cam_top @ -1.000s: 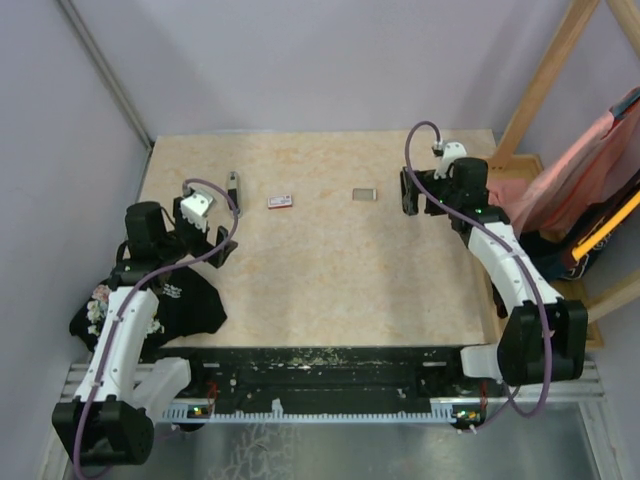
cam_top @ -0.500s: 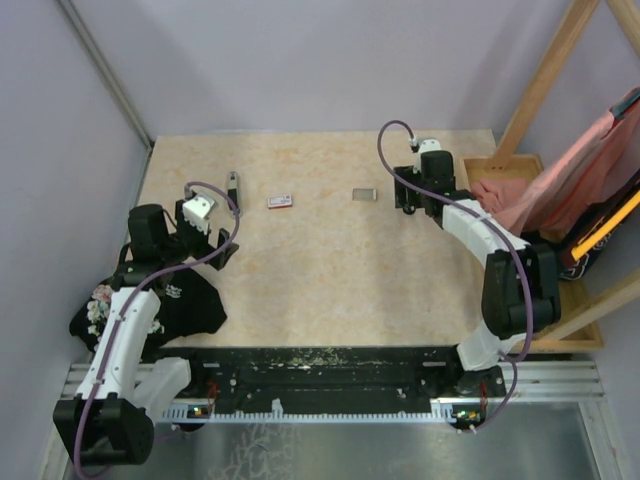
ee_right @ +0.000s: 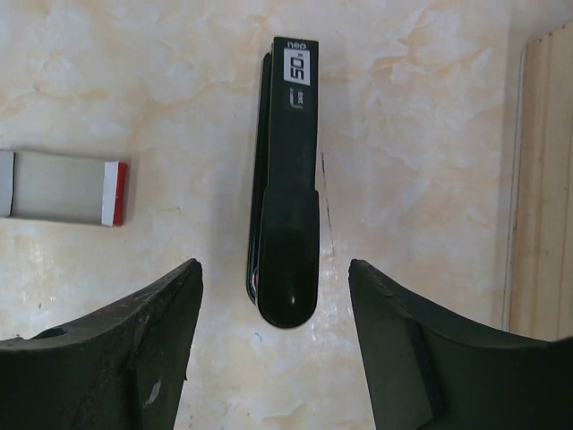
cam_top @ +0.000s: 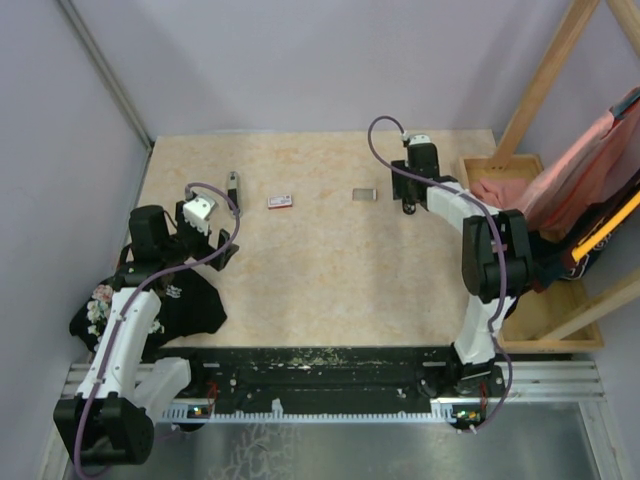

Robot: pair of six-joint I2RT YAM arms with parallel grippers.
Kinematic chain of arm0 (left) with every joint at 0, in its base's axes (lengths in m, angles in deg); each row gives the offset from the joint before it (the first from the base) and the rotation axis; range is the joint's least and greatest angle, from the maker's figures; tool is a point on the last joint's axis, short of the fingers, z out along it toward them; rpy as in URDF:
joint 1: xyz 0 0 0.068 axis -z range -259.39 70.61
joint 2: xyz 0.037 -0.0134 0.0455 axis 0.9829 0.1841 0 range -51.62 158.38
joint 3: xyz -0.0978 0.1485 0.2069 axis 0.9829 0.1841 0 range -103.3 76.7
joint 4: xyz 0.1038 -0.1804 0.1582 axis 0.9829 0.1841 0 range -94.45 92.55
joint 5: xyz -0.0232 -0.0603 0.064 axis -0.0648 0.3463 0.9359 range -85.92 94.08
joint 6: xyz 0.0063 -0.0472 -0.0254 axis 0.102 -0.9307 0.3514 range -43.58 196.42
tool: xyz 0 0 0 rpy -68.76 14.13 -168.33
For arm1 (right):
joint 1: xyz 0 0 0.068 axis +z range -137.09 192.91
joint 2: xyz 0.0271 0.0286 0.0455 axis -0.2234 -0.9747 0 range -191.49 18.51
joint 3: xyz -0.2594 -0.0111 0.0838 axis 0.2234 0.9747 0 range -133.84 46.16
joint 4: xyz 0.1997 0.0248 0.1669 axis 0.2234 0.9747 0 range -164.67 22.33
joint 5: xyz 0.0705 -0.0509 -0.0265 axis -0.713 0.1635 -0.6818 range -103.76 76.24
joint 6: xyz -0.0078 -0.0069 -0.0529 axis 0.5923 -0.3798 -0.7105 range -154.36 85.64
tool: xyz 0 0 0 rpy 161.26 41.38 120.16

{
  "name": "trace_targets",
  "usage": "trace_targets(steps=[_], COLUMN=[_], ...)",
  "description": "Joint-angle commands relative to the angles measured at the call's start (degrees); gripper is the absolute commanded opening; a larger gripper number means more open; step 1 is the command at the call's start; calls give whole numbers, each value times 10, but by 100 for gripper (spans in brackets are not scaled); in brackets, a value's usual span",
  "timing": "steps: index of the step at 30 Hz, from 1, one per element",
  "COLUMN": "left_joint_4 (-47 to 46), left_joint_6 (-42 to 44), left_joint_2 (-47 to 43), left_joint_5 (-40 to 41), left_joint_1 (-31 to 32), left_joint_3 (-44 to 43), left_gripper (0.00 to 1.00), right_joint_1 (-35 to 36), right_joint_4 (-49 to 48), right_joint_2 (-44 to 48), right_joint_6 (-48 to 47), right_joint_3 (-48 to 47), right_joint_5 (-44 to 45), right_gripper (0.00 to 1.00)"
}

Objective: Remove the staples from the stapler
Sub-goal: Pick up the stapler from the center of the board.

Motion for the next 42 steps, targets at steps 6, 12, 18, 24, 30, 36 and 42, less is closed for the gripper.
trace_targets(steps=[6,12,18,24,30,36,42], left_joint_4=[-17,-17,-17,-17,-17,-17,-17], left_joint_6=[-6,-6,-6,-6,-6,-6,-6], left_joint_2=[-1,2,5,5,3,2,0], left_joint_5=[0,-1,-2,-2,-3,-4,-4], left_joint_1=[-5,-6,-6,-7,-7,-7,-8], left_joint_3=[3,3,3,3,3,4,4], left_gripper=[100,100,100,100,100,100,100], right_joint_1=[3,4,4,1,2,2,3], right_joint_4=[12,16,21,30,30,20,9], right_joint_2=[-60,-79,-90,-95,-88,-70,-28], right_joint_6=[8,9,12,16,18,10,-11], right_joint_3=[-95,-104,-101,-101,-97,-87,-72], right_joint_5=[39,42,33,15,15,21,27], right_gripper=[62,60,58,55,45,28,10])
